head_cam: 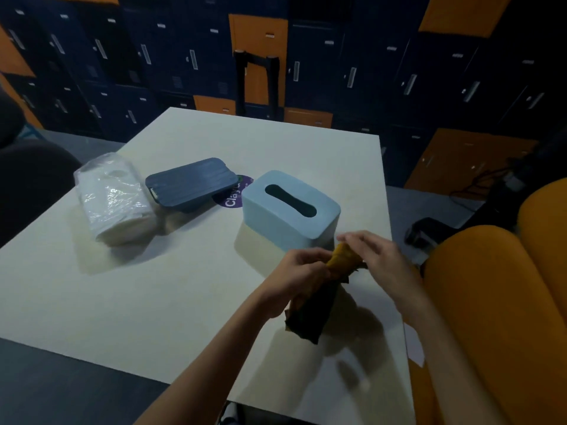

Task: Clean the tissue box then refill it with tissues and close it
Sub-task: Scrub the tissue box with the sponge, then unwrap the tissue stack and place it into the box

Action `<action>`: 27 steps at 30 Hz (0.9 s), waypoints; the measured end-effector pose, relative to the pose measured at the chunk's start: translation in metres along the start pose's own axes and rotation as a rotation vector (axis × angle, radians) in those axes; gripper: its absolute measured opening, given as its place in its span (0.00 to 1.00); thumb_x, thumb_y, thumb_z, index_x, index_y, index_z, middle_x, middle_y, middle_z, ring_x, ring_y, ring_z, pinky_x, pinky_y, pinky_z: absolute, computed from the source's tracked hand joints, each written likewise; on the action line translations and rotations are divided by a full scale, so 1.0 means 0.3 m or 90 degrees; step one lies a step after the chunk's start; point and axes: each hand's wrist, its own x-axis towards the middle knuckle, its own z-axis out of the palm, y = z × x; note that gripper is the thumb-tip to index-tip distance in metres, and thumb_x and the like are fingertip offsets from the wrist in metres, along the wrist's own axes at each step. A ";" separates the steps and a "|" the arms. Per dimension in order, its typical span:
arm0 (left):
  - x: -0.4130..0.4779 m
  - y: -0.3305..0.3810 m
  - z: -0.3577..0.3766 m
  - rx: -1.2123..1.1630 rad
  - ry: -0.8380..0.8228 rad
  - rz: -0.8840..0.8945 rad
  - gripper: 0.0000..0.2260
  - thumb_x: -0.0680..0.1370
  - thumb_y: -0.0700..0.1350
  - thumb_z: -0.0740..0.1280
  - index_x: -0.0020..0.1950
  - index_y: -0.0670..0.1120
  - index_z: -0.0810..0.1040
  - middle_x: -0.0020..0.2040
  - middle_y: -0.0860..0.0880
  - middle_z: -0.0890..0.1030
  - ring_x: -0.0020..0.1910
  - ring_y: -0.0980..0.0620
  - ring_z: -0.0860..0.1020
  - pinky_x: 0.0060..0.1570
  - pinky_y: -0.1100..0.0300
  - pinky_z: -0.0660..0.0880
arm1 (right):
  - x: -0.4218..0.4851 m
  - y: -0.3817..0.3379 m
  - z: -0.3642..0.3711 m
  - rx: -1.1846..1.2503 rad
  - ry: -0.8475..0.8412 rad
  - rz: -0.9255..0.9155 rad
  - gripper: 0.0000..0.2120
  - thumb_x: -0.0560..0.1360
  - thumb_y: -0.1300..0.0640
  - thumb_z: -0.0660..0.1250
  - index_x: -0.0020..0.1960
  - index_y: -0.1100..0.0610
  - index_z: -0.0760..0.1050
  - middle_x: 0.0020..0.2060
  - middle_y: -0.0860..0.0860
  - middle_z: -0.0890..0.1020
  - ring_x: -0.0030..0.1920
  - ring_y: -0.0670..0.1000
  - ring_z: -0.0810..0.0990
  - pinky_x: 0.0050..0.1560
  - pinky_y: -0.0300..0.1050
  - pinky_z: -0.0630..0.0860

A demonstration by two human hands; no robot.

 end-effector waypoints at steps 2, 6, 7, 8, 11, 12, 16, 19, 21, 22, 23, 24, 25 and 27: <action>0.012 0.006 0.018 -0.050 0.009 -0.011 0.13 0.75 0.40 0.63 0.58 0.45 0.81 0.54 0.42 0.83 0.55 0.43 0.81 0.59 0.49 0.77 | -0.052 0.054 -0.010 0.037 -0.034 0.025 0.07 0.78 0.55 0.64 0.52 0.51 0.80 0.44 0.45 0.83 0.46 0.38 0.81 0.43 0.30 0.76; 0.024 0.007 0.060 0.046 0.005 -0.033 0.11 0.78 0.39 0.63 0.57 0.44 0.81 0.53 0.43 0.82 0.54 0.45 0.81 0.57 0.53 0.78 | -0.074 0.160 -0.040 0.020 -0.036 0.073 0.06 0.75 0.57 0.69 0.52 0.54 0.80 0.44 0.50 0.84 0.48 0.46 0.83 0.47 0.40 0.79; 0.024 0.006 0.070 0.117 0.004 -0.036 0.11 0.78 0.40 0.64 0.58 0.44 0.81 0.53 0.44 0.82 0.54 0.47 0.81 0.57 0.53 0.78 | -0.066 0.184 -0.045 -0.004 -0.034 0.079 0.05 0.75 0.56 0.70 0.50 0.54 0.80 0.42 0.50 0.84 0.47 0.48 0.83 0.47 0.41 0.79; 0.023 0.008 0.078 0.208 0.008 -0.033 0.10 0.79 0.42 0.64 0.58 0.44 0.81 0.54 0.46 0.82 0.53 0.49 0.81 0.57 0.54 0.78 | -0.057 0.206 -0.047 -0.051 -0.032 0.077 0.02 0.74 0.56 0.70 0.47 0.53 0.80 0.41 0.50 0.84 0.46 0.48 0.83 0.47 0.42 0.78; 0.019 0.037 0.090 0.390 0.007 -0.018 0.11 0.80 0.45 0.64 0.60 0.45 0.79 0.58 0.49 0.81 0.55 0.52 0.79 0.56 0.56 0.78 | -0.032 0.251 -0.043 -0.187 -0.040 0.058 0.03 0.74 0.56 0.71 0.43 0.50 0.78 0.38 0.47 0.81 0.43 0.45 0.80 0.41 0.35 0.71; 0.016 0.049 0.085 0.401 0.006 -0.018 0.12 0.80 0.45 0.64 0.61 0.45 0.79 0.59 0.49 0.80 0.56 0.51 0.79 0.56 0.56 0.78 | -0.026 0.258 -0.037 -0.223 -0.036 0.054 0.02 0.74 0.55 0.70 0.44 0.51 0.77 0.38 0.46 0.80 0.43 0.45 0.79 0.40 0.33 0.70; 0.010 0.110 0.009 0.450 0.036 0.019 0.12 0.80 0.43 0.65 0.62 0.44 0.79 0.59 0.48 0.81 0.55 0.53 0.79 0.57 0.59 0.76 | -0.015 0.272 -0.032 -0.304 -0.030 0.047 0.03 0.75 0.52 0.69 0.46 0.50 0.76 0.39 0.46 0.78 0.41 0.44 0.76 0.35 0.33 0.66; 0.020 0.159 -0.092 0.433 0.071 0.013 0.11 0.80 0.43 0.65 0.60 0.46 0.80 0.57 0.50 0.82 0.54 0.54 0.79 0.54 0.61 0.75 | 0.009 0.259 -0.035 -0.302 -0.051 0.064 0.07 0.75 0.53 0.69 0.51 0.53 0.79 0.44 0.48 0.81 0.45 0.45 0.78 0.40 0.36 0.72; 0.035 0.192 -0.165 0.411 0.105 0.020 0.10 0.80 0.43 0.65 0.60 0.46 0.80 0.55 0.50 0.83 0.51 0.54 0.81 0.46 0.65 0.75 | 0.034 0.238 -0.041 -0.283 -0.039 0.066 0.09 0.76 0.53 0.68 0.55 0.53 0.79 0.48 0.49 0.82 0.49 0.48 0.79 0.48 0.42 0.77; 0.043 0.210 -0.200 0.393 0.124 0.024 0.10 0.80 0.42 0.65 0.60 0.46 0.80 0.54 0.49 0.83 0.50 0.54 0.81 0.43 0.67 0.74 | 0.047 0.223 -0.043 -0.273 -0.026 0.064 0.10 0.77 0.53 0.67 0.56 0.53 0.79 0.50 0.50 0.82 0.49 0.49 0.79 0.49 0.44 0.78; 0.055 0.228 -0.237 0.375 0.142 0.027 0.10 0.80 0.43 0.65 0.60 0.46 0.80 0.53 0.49 0.83 0.50 0.54 0.81 0.42 0.67 0.74 | 0.066 0.205 -0.043 -0.262 -0.010 0.061 0.10 0.77 0.53 0.66 0.57 0.53 0.78 0.51 0.51 0.82 0.50 0.50 0.79 0.49 0.45 0.78; 0.068 0.244 -0.270 0.357 0.161 0.030 0.10 0.80 0.43 0.65 0.60 0.46 0.80 0.53 0.49 0.83 0.50 0.54 0.81 0.42 0.66 0.74 | 0.081 0.181 -0.043 -0.249 0.004 0.060 0.10 0.78 0.54 0.65 0.58 0.54 0.78 0.51 0.52 0.81 0.50 0.50 0.79 0.48 0.45 0.78; 0.084 0.256 -0.303 0.342 0.180 0.033 0.10 0.80 0.43 0.65 0.59 0.46 0.81 0.53 0.49 0.83 0.50 0.53 0.82 0.42 0.65 0.75 | 0.098 0.156 -0.042 -0.237 0.018 0.062 0.10 0.78 0.54 0.64 0.59 0.54 0.77 0.51 0.52 0.81 0.51 0.51 0.79 0.47 0.44 0.77; 0.124 0.269 -0.364 0.329 0.221 0.039 0.09 0.79 0.42 0.64 0.58 0.45 0.81 0.52 0.48 0.84 0.50 0.52 0.82 0.38 0.65 0.74 | 0.138 0.109 -0.033 -0.202 0.050 0.081 0.12 0.79 0.52 0.63 0.60 0.55 0.76 0.51 0.52 0.80 0.52 0.52 0.79 0.49 0.45 0.75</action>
